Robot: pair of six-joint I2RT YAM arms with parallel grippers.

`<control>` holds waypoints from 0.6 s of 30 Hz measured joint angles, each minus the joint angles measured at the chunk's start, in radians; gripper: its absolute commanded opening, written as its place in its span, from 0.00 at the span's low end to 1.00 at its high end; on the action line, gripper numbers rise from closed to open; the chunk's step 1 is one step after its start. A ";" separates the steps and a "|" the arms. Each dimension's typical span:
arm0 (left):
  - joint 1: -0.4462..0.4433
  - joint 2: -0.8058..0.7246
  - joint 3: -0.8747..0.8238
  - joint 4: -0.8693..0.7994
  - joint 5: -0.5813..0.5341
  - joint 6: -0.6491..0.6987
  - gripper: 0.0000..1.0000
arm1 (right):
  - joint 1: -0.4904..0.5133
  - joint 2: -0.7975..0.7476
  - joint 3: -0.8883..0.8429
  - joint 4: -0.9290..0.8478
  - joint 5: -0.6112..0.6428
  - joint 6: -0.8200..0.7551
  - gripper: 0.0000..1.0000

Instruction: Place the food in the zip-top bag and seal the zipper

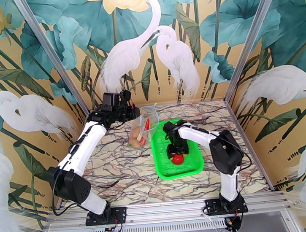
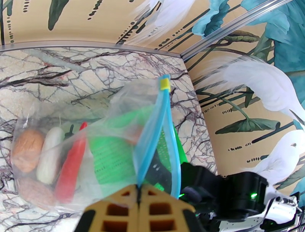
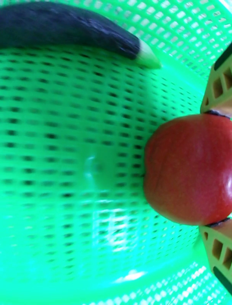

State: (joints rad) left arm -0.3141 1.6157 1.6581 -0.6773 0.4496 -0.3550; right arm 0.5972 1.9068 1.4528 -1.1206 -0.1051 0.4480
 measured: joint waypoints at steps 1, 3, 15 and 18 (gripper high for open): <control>0.000 0.002 0.000 0.000 0.000 0.000 0.00 | -0.007 -0.013 0.002 0.010 0.004 0.000 0.47; 0.000 0.005 0.000 0.000 0.000 0.000 0.00 | -0.019 -0.040 0.015 0.022 0.010 0.000 0.47; 0.000 0.034 0.000 0.000 0.000 -0.001 0.00 | -0.042 -0.180 0.115 0.014 0.082 0.000 0.45; 0.000 0.039 0.000 -0.001 0.000 -0.001 0.00 | -0.043 -0.204 0.178 -0.002 0.114 -0.005 0.45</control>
State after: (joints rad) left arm -0.3141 1.6547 1.6581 -0.6785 0.4496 -0.3557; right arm 0.5541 1.7027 1.6306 -1.1221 0.0090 0.4435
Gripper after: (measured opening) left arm 0.052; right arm 0.640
